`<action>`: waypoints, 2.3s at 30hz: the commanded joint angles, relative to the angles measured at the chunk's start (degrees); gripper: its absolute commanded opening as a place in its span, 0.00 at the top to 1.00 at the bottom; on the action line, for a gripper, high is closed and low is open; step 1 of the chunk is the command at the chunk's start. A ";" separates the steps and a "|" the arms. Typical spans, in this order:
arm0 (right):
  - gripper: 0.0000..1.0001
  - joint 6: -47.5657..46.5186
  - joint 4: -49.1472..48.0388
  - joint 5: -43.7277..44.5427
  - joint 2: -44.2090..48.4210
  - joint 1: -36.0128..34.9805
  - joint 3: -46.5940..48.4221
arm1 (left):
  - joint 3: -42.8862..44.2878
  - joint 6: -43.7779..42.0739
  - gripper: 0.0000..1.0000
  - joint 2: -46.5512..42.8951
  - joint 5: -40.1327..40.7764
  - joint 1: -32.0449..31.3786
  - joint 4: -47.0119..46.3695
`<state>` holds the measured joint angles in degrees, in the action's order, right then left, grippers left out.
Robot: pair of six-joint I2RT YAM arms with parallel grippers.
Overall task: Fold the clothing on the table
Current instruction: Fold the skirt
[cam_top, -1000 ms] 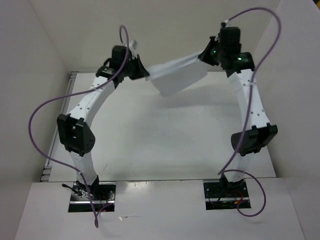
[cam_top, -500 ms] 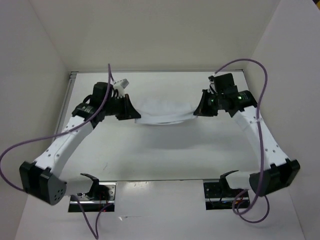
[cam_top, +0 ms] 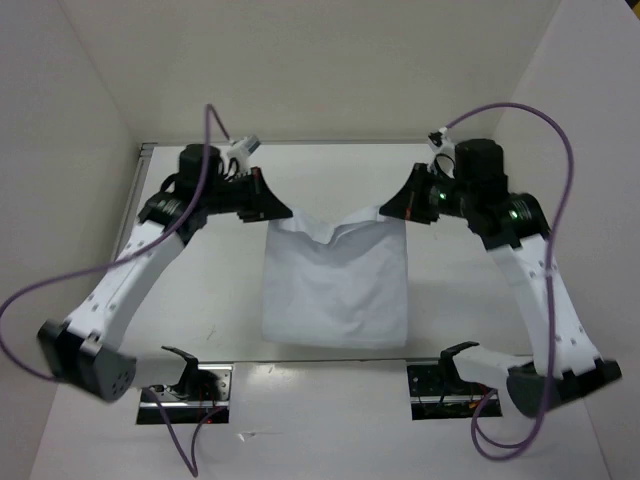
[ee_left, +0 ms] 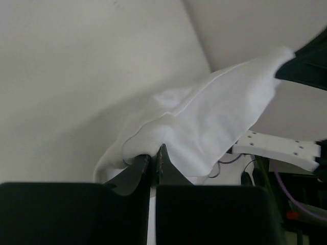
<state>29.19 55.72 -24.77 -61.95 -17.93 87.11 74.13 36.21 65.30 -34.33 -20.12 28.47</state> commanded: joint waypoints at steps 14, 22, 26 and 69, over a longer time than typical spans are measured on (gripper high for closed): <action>1.00 -6.69 -6.75 2.20 -26.40 10.99 21.32 | 35.34 -8.26 1.00 32.72 4.53 6.76 7.67; 1.00 -2.22 -15.11 -5.45 -15.49 7.66 -20.37 | -9.93 1.31 0.99 23.39 1.11 3.61 -11.75; 1.00 1.39 -13.02 -7.22 -12.06 2.39 -36.97 | -24.45 6.59 0.99 22.25 2.16 -1.05 -15.11; 1.00 2.27 -8.53 2.98 -16.53 13.01 -25.77 | -14.98 7.56 0.93 26.10 8.93 1.93 -5.70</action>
<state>33.21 50.85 -24.18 -77.10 -6.07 58.30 56.95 46.22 90.19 -27.64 -19.14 24.40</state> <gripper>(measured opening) 0.020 0.067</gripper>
